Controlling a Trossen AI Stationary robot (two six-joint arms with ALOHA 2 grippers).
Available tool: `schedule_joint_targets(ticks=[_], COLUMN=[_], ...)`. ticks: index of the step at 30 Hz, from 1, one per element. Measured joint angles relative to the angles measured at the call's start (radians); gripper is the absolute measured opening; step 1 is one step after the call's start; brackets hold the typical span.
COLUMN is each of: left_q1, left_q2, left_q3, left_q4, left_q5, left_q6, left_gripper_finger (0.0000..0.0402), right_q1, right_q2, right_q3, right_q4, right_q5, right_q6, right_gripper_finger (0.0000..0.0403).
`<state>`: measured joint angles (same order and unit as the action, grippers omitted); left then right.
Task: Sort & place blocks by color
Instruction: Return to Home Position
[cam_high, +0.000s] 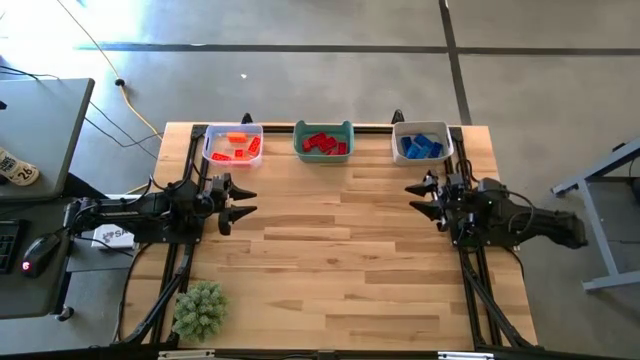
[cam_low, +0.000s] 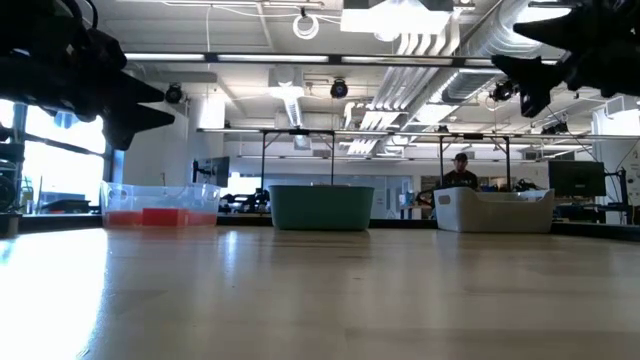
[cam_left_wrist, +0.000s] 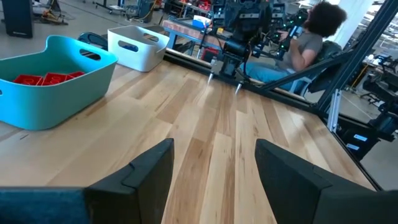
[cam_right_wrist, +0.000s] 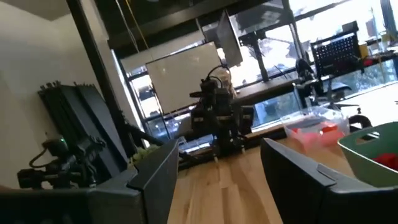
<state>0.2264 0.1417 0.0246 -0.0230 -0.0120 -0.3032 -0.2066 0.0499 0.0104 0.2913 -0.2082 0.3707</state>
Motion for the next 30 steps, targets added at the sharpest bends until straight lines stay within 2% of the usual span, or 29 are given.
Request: schedule_joint_targets(ticks=[3,12,30], left_q1=[0.000,0.000,0.000], left_q2=[0.000,0.000,0.000], left_q3=[0.000,0.000,0.000], left_q4=[0.000,0.000,0.000], left_q5=[0.000,0.000,0.000], left_q6=[0.000,0.000,0.000], left_gripper_finger=[0.0214,0.0214,0.0214], right_q1=[0.000,0.000,0.000], right_q2=[-0.040,-0.037,-0.036], right_q3=[0.006,0.000,-0.001], right_q4=[-0.117,-0.193,-0.269], right_q5=[0.049,0.152,0.149], right_q6=[-0.010,-0.018,-0.012], right_gripper_finger=[0.0217,0.0217,0.0217])
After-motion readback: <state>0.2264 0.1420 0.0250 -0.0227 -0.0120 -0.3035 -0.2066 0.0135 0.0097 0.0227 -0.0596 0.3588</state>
